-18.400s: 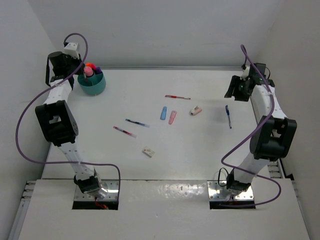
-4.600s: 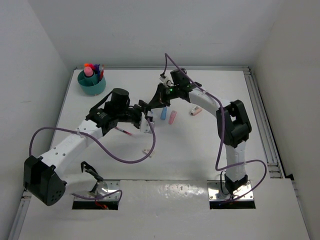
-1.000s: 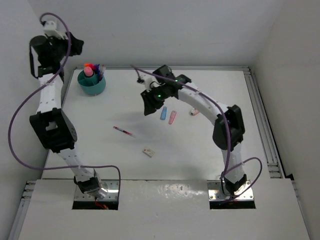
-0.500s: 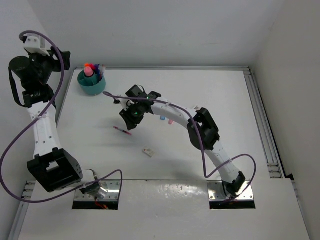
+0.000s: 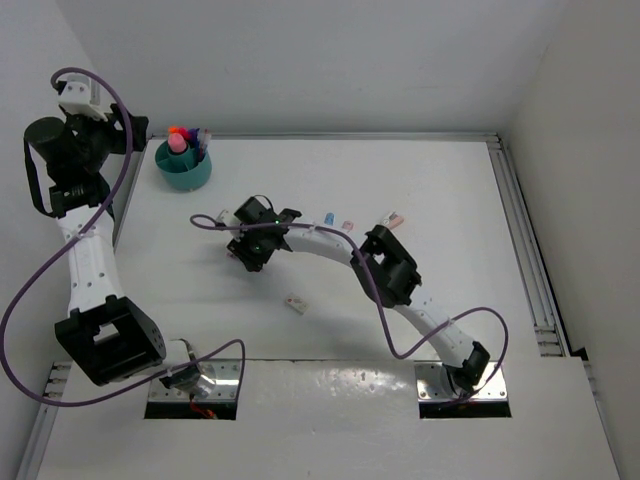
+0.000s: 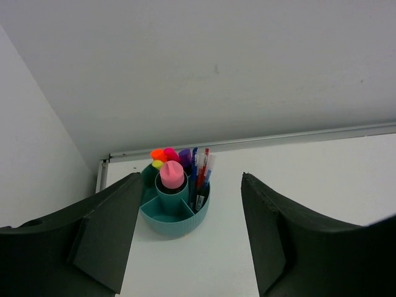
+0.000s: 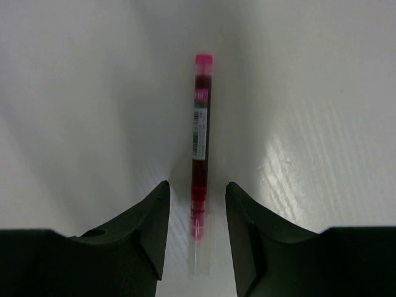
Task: Sort the stationery into containers
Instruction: Grab a piece of stationery with the right arm, then pass the stationery from the right arm to the left
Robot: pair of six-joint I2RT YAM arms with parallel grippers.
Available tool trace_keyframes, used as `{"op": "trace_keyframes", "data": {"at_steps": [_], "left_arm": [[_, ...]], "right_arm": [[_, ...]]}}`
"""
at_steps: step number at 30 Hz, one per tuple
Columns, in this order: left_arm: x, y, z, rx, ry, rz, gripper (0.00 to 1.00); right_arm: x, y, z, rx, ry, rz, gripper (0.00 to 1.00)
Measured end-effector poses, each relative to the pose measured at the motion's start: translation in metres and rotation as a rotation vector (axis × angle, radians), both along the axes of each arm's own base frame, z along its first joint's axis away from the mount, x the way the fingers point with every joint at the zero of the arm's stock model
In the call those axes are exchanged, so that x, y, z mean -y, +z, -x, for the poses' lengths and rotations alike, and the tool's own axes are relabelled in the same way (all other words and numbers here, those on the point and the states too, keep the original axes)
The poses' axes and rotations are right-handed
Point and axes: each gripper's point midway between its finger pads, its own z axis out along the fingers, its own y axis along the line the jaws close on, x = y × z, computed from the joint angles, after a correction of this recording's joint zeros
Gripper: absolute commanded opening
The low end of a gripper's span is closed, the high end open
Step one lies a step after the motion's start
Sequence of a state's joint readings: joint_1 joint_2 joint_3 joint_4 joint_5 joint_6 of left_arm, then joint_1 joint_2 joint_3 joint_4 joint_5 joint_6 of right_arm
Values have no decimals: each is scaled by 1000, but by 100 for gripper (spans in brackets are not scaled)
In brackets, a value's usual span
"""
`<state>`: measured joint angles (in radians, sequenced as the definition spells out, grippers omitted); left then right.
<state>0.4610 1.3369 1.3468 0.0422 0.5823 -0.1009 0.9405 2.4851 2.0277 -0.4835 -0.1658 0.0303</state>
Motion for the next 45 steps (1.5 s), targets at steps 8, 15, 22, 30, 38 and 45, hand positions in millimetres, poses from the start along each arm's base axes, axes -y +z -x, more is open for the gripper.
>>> {"op": "trace_keyframes", "data": {"at_steps": [8,15,22,30,38,45], "left_arm": [[-1,-6,2,-12,-15,-10,71],[9,-8,2,-10,-80,-43,67],[51,-34,10,-33,-355,-259,68],[191,-106,88,37,-875,-765,68],[285,-121,160,269,-1179,-962,67],[319,-157,152,250,-1316,-1029,59]], "right_arm": [[-9,-1,-18,121,14,-7,21],[-7,-1,-24,176,38,12,0],[44,12,-28,-42,-156,3,0],[115,132,-91,-333,-539,-378,0],[112,157,-77,-606,-622,-542,0],[106,158,-57,-766,-633,-570,0]]}}
